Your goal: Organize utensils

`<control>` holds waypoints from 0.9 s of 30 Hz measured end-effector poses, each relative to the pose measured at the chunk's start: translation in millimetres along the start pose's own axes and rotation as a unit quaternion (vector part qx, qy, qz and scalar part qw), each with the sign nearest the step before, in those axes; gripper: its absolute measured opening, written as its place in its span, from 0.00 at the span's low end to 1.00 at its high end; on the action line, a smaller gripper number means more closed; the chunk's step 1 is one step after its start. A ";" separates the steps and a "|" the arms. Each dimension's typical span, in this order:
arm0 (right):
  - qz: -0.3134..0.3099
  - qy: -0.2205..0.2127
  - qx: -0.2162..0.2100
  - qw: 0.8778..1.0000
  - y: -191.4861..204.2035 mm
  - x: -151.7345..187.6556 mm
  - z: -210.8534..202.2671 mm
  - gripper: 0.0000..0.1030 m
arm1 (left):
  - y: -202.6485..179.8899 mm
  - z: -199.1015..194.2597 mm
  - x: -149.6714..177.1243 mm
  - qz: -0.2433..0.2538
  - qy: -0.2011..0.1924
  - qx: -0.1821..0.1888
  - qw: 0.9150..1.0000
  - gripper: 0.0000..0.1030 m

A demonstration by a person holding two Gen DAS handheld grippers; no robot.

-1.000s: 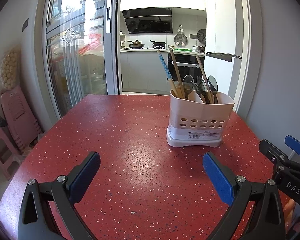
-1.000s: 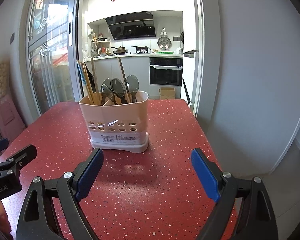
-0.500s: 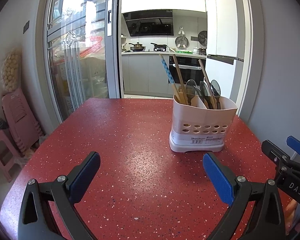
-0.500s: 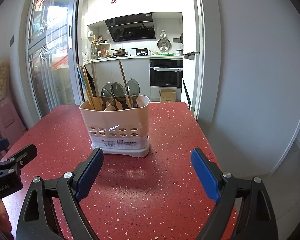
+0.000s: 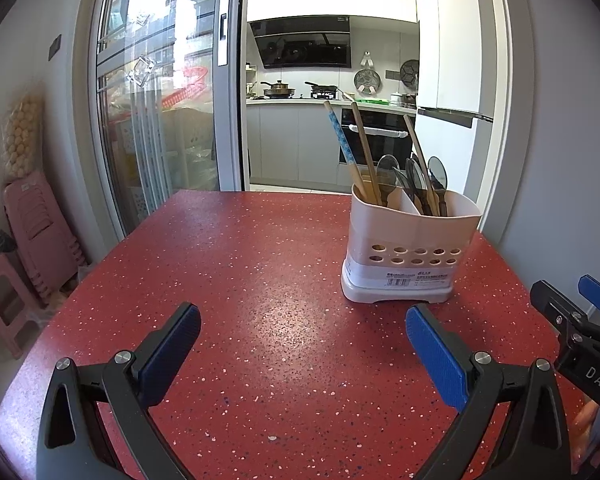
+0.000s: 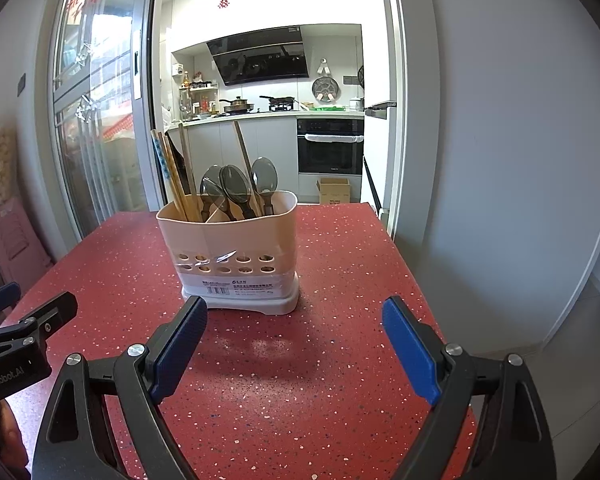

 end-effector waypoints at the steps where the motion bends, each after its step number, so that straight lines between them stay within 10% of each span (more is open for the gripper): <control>1: 0.000 0.000 0.000 1.000 -0.1 -0.8 -0.1 0.88 | 0.2 0.0 0.1 0.000 0.000 0.000 1.000 1.00; 27: 0.000 0.000 0.000 1.000 -0.3 -1.0 -1.6 0.89 | -3.8 -2.4 -0.8 0.007 -0.002 0.003 1.000 1.00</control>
Point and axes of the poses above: each gripper's, at about its wrist camera, not at the fingertips, and z roughly the way its jaws point, y to its left, x to its underside, the point moved 1 cm from there along z, roughly the way its jaws point, and after that the axes turned 5 degrees about -x, right-handed, at the moved point
